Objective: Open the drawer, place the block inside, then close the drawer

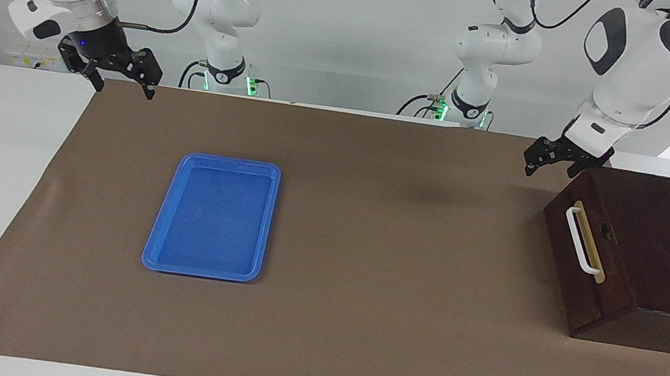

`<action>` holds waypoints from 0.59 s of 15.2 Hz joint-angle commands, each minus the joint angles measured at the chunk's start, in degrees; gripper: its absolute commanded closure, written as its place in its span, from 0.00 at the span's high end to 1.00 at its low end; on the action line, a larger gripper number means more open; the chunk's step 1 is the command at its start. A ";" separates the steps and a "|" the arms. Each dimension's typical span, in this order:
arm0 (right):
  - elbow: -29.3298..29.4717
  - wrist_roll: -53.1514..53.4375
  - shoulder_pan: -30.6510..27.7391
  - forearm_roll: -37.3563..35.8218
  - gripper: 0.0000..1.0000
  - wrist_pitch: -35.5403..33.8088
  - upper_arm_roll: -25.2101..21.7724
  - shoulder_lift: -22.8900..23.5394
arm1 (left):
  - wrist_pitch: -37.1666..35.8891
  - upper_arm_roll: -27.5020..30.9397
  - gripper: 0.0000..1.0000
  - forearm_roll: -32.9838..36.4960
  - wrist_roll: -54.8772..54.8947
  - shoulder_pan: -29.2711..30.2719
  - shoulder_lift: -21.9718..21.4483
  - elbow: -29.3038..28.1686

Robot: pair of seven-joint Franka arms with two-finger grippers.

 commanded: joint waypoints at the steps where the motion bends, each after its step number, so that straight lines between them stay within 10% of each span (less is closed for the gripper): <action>1: -0.65 0.40 -0.21 -0.46 1.00 0.75 0.05 -0.70 | -1.64 0.17 1.00 0.70 0.79 -0.25 0.57 2.37; 9: -1.26 0.05 -0.47 -0.46 1.00 1.89 0.05 -0.79 | -2.43 0.17 1.00 0.43 1.06 -0.25 1.54 3.26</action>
